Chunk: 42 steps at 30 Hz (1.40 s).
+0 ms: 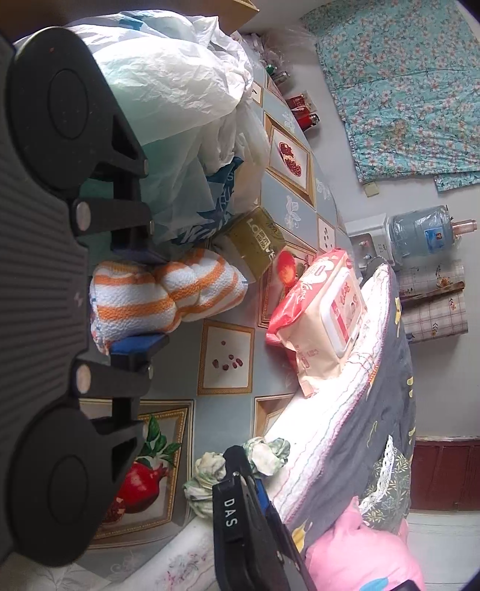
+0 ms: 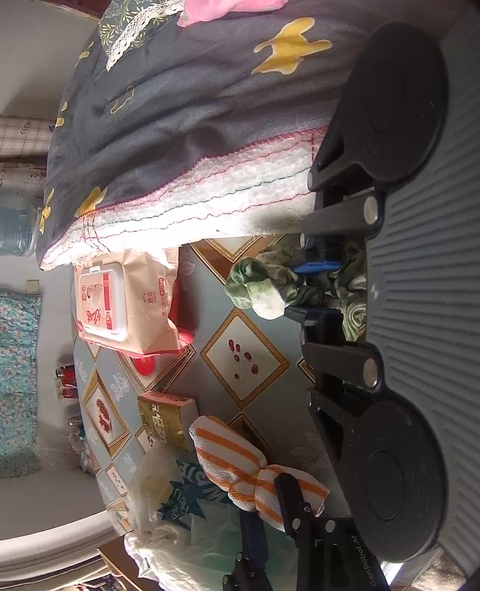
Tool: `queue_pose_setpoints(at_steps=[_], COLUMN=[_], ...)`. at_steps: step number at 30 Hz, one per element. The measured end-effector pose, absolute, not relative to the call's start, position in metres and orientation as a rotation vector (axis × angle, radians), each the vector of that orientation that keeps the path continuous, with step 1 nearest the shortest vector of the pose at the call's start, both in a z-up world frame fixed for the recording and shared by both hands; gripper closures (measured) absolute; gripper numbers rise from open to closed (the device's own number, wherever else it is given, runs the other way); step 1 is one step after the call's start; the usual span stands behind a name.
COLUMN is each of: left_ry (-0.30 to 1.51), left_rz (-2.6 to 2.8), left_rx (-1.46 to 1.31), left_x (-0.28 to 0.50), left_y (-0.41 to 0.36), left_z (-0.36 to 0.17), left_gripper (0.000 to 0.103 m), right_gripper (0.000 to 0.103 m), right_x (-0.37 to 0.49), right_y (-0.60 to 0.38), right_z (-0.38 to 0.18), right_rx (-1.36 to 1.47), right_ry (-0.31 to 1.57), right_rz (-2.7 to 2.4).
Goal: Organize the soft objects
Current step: 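Lift the green scrunchie with the right gripper while the left lifts the striped towel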
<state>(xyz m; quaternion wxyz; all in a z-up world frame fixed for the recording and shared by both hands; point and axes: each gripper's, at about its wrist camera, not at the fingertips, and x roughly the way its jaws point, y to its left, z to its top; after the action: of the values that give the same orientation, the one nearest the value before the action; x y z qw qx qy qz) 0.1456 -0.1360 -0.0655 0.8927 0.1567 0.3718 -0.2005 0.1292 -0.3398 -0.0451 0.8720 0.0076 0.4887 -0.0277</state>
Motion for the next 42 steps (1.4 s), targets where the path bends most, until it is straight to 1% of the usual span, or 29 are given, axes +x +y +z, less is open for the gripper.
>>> queue_pose_setpoints(at_steps=[3,11,23,28,33,42], left_ry=[0.739,0.67,0.518,0.471,0.417,0.424], left_rz=[-0.429,-0.452,-0.435,-0.371,-0.226,0.037], left_rx=[0.316,0.25,0.131,0.055,0.001,-0.101], left_x=[0.137,0.115,0.071,0.053,0.032,0.009], left_y=[-0.135,-0.126,-0.075,-0.03,0.037,0.159], left_z=[-0.054,-0.021,0.045,0.07,0.093,0.109], left_gripper=[0.062,0.062,0.062,0.062,0.062,0.062], right_gripper=[0.089,0.089,0.089,0.089,0.089,0.089], right_x=[0.119,0.091,0.062,0.063,0.075,0.109], right_y=[-0.339,-0.33,-0.283,-0.242,-0.186,-0.069], right_z=[-0.032,0.009,0.079,0.105,0.121,0.13], right_rx=[0.068,0.153,0.213,0.213,0.224,0.244], right_ry=[0.992,0.898,0.774,0.734,0.723,0.782], right_rz=[-0.048,-0.012,0.152,0.28,0.442,0.709])
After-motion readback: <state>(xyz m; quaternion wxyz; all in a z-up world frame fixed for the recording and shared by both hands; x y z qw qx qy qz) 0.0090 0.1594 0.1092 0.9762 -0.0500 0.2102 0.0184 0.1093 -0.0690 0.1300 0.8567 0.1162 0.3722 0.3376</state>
